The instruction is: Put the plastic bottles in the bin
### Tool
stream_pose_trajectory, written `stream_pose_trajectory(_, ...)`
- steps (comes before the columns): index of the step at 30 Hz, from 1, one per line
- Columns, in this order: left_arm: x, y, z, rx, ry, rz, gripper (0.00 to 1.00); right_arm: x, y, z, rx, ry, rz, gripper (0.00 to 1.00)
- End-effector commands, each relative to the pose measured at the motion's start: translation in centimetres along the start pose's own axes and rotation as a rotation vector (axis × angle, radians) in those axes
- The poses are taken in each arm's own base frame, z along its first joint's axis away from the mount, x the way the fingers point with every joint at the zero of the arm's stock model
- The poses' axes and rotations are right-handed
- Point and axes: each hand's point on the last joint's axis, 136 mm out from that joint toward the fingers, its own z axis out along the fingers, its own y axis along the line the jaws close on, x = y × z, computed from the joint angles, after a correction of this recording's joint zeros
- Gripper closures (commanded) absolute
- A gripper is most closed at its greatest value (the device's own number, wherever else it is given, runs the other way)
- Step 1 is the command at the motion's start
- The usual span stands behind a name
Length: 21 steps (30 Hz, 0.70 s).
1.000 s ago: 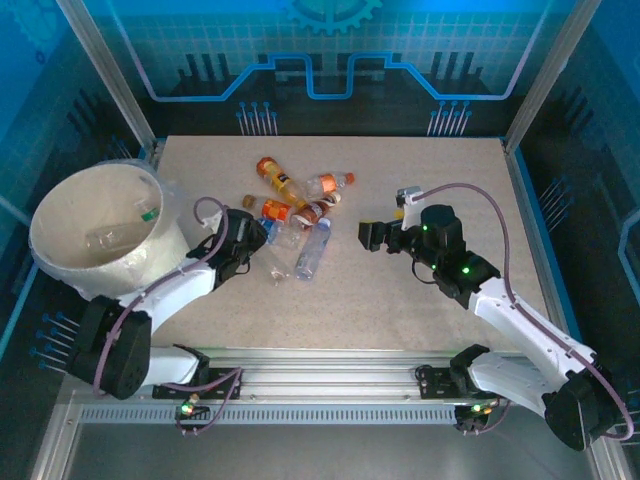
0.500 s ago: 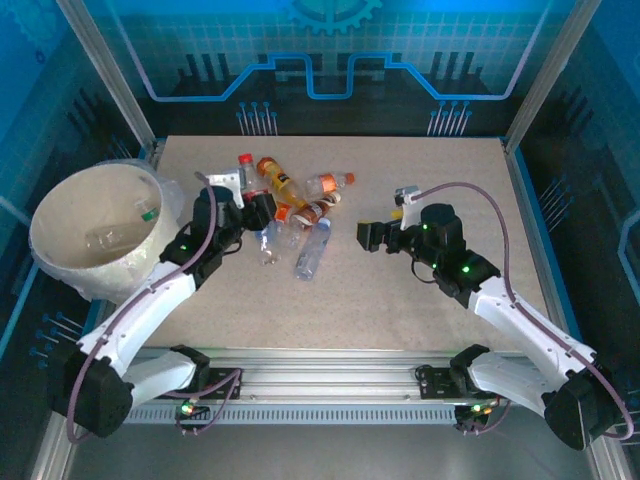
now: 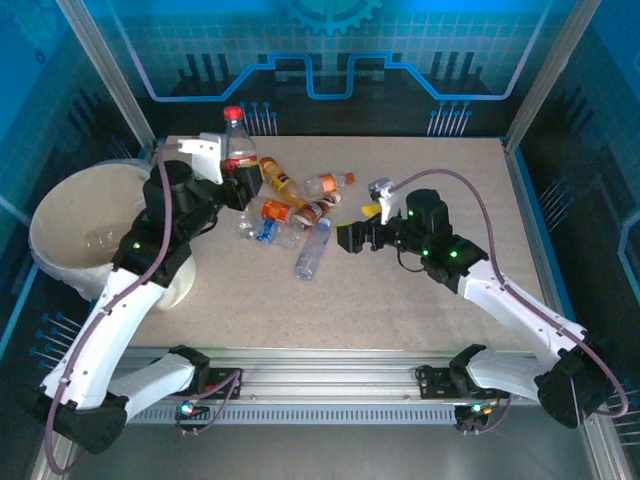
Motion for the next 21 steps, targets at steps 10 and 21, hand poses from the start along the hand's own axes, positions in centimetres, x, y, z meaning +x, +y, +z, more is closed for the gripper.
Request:
stream_pose_trajectory(10, -9.6, 6.1, -6.8, -0.392, -0.280, 0.213, 0.53, -1.1, 1.9, 2.1, -0.056, 0.021, -0.059, 0.00)
stream_pose_trajectory(21, -9.9, 17.1, -11.9, -0.786, -0.322, 0.104, 0.52, -1.0, 1.1, 2.7, -0.019, 0.037, -0.052, 0.00)
